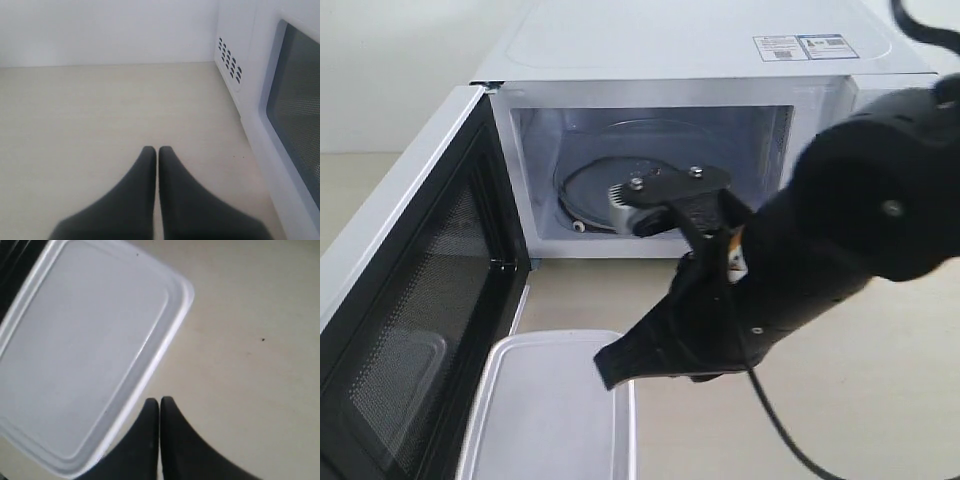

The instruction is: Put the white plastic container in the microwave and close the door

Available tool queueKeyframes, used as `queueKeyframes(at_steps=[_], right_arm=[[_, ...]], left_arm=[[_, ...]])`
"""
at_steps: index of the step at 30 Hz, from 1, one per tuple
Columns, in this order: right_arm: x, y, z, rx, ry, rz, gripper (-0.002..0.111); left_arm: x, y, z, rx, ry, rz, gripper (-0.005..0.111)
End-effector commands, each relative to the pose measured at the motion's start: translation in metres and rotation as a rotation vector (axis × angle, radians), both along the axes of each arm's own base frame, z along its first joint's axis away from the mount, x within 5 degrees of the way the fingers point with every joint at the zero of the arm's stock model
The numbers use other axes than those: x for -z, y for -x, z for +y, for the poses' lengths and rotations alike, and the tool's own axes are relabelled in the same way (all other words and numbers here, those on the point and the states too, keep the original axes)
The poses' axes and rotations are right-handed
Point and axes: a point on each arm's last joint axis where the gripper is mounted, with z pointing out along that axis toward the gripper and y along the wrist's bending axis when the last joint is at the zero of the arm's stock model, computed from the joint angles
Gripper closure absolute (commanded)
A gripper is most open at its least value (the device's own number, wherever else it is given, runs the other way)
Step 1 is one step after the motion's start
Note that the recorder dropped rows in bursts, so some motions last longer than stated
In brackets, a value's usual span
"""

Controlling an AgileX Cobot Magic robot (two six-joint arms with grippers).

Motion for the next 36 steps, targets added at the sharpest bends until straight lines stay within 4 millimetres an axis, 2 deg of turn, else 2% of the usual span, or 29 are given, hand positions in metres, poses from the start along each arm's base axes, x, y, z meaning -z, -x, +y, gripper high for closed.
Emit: queueKeyframes(at_steps=[1, 8, 11, 12, 14, 18, 24, 28, 31, 32, 36], right_arm=[[0.011, 0.0, -0.034, 0.085, -0.077, -0.113, 0.108], [0.033, 0.016, -0.062, 0.077, -0.22, -0.529, 0.108], [0.034, 0.023, -0.071, 0.166, -0.399, -0.697, 0.108], [0.037, 0.027, -0.075, 0.218, -0.467, -0.686, 0.108], [0.042, 0.035, -0.078, 0.255, -0.558, -0.639, 0.108], [0.051, 0.043, -0.077, 0.229, -0.607, -0.499, 0.108], [0.052, 0.043, -0.08, 0.26, -0.797, -0.307, 0.108], [0.07, 0.037, -0.094, 0.386, -0.817, -0.073, 0.108], [0.078, 0.03, -0.094, 0.261, -0.871, 0.17, 0.108], [0.079, 0.022, -0.092, 0.215, -0.894, 0.281, 0.108], [0.082, -0.005, -0.085, 0.223, -0.917, 0.389, 0.108]], left_arm=[[0.001, 0.0, 0.0, 0.004, 0.002, -0.003, 0.102], [0.001, 0.0, 0.0, 0.004, 0.002, -0.003, 0.102], [0.001, 0.0, 0.0, 0.004, 0.002, -0.003, 0.102], [0.001, 0.0, 0.0, 0.004, 0.002, -0.003, 0.102], [0.001, 0.0, 0.0, 0.004, 0.002, -0.003, 0.102], [0.001, 0.0, 0.0, 0.004, 0.002, -0.003, 0.102], [0.001, 0.0, 0.0, 0.004, 0.002, -0.003, 0.102], [0.001, 0.0, 0.0, 0.004, 0.002, -0.003, 0.102], [0.001, 0.0, 0.0, 0.004, 0.002, -0.003, 0.102], [0.001, 0.0, 0.0, 0.004, 0.002, -0.003, 0.102], [0.001, 0.0, 0.0, 0.004, 0.002, -0.003, 0.102]])
